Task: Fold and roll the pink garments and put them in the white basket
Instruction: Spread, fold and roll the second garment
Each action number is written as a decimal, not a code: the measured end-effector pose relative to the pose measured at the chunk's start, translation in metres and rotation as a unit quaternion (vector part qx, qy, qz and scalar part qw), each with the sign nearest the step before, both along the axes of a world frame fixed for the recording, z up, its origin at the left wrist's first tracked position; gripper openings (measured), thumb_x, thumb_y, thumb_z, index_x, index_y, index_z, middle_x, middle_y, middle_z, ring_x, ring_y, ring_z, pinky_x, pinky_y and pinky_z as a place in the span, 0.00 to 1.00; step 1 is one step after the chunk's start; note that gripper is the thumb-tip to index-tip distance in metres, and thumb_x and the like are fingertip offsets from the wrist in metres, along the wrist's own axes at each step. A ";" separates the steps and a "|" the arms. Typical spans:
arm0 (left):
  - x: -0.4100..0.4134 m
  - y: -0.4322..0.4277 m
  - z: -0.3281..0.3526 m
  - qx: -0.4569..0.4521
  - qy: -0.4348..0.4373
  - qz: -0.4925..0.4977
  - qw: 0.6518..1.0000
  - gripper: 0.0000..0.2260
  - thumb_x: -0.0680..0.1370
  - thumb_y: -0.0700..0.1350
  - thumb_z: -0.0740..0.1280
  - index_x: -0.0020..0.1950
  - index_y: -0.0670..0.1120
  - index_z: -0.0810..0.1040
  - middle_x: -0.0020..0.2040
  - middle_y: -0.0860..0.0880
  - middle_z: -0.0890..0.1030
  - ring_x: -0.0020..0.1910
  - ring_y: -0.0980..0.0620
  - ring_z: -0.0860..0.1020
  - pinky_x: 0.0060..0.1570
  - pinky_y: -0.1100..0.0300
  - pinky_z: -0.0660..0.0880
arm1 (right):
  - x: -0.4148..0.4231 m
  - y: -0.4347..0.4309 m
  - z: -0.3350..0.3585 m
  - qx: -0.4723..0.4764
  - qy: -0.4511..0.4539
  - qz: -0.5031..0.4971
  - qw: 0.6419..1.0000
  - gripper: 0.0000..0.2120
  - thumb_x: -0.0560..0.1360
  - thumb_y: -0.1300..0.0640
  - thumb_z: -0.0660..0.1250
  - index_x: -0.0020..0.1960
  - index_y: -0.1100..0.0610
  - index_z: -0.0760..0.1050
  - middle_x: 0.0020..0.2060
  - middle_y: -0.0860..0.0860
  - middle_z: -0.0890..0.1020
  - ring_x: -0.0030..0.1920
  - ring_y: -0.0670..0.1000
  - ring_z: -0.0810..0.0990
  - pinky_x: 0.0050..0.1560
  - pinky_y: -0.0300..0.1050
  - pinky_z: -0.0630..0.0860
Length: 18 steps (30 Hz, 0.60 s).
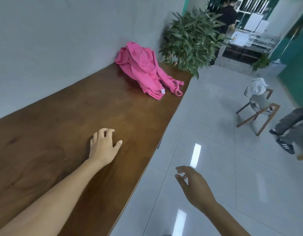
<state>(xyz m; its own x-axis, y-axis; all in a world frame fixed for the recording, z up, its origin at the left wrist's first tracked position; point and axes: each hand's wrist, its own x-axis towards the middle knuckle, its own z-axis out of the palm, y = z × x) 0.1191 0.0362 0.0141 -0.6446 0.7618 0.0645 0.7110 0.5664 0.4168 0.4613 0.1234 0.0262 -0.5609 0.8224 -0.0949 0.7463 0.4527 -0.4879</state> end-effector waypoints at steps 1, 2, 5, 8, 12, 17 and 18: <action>-0.004 0.012 -0.003 -0.011 0.002 0.009 1.000 0.25 0.80 0.60 0.65 0.73 0.49 0.70 0.74 0.44 0.67 0.74 0.41 0.64 0.72 0.43 0.62 | -0.002 0.015 0.001 0.002 -0.004 0.004 1.000 0.14 0.83 0.45 0.60 0.67 0.44 0.74 0.56 0.36 0.78 0.50 0.36 0.78 0.46 0.26 0.69; -0.008 0.023 -0.006 -0.021 0.003 0.020 1.000 0.26 0.80 0.61 0.63 0.74 0.50 0.69 0.76 0.43 0.65 0.76 0.41 0.61 0.73 0.42 0.60 | -0.004 0.030 0.002 0.005 -0.009 0.009 1.000 0.15 0.83 0.45 0.60 0.67 0.44 0.74 0.57 0.37 0.78 0.51 0.37 0.78 0.46 0.26 0.69; -0.018 0.051 -0.011 -0.038 -0.003 0.057 0.998 0.29 0.81 0.64 0.60 0.78 0.51 0.65 0.81 0.42 0.58 0.80 0.40 0.54 0.76 0.41 0.54 | -0.012 0.082 0.008 0.019 -0.022 0.028 0.999 0.17 0.83 0.45 0.60 0.70 0.45 0.72 0.60 0.39 0.78 0.52 0.39 0.78 0.46 0.27 0.69; -0.019 0.066 -0.012 -0.051 -0.002 0.095 0.994 0.33 0.81 0.68 0.55 0.81 0.51 0.61 0.82 0.42 0.54 0.81 0.41 0.50 0.77 0.42 0.51 | -0.023 0.140 0.017 0.048 -0.039 0.053 0.997 0.18 0.83 0.45 0.60 0.71 0.47 0.71 0.63 0.42 0.78 0.55 0.43 0.79 0.51 0.32 0.73; -0.013 0.071 -0.017 -0.041 0.046 0.136 0.989 0.33 0.80 0.69 0.52 0.80 0.53 0.63 0.82 0.44 0.58 0.81 0.44 0.53 0.78 0.44 0.54 | -0.046 0.220 0.030 0.082 -0.050 0.090 0.991 0.18 0.84 0.47 0.59 0.72 0.49 0.71 0.65 0.46 0.78 0.58 0.48 0.79 0.57 0.42 0.76; -0.012 0.075 -0.020 -0.054 0.056 0.162 0.984 0.32 0.79 0.69 0.54 0.79 0.54 0.65 0.81 0.46 0.60 0.81 0.47 0.53 0.77 0.45 0.53 | -0.085 0.319 0.039 0.111 -0.061 0.123 0.984 0.20 0.84 0.48 0.59 0.74 0.50 0.67 0.65 0.51 0.76 0.59 0.53 0.79 0.57 0.49 0.78; -0.012 0.076 -0.021 -0.054 0.058 0.165 0.983 0.32 0.79 0.69 0.54 0.79 0.55 0.65 0.81 0.46 0.60 0.81 0.47 0.53 0.77 0.46 0.53 | -0.095 0.336 0.043 0.116 -0.061 0.129 0.983 0.20 0.84 0.49 0.59 0.74 0.51 0.66 0.66 0.52 0.76 0.60 0.54 0.78 0.58 0.50 0.77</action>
<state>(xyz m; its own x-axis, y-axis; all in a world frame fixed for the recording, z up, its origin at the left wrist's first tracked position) 0.1070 0.1121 -0.0066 -0.8513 0.5181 0.0827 0.5197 0.8111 0.2683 0.3660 0.4592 0.0689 -0.7502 0.6612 0.0001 0.6379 0.7238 -0.2632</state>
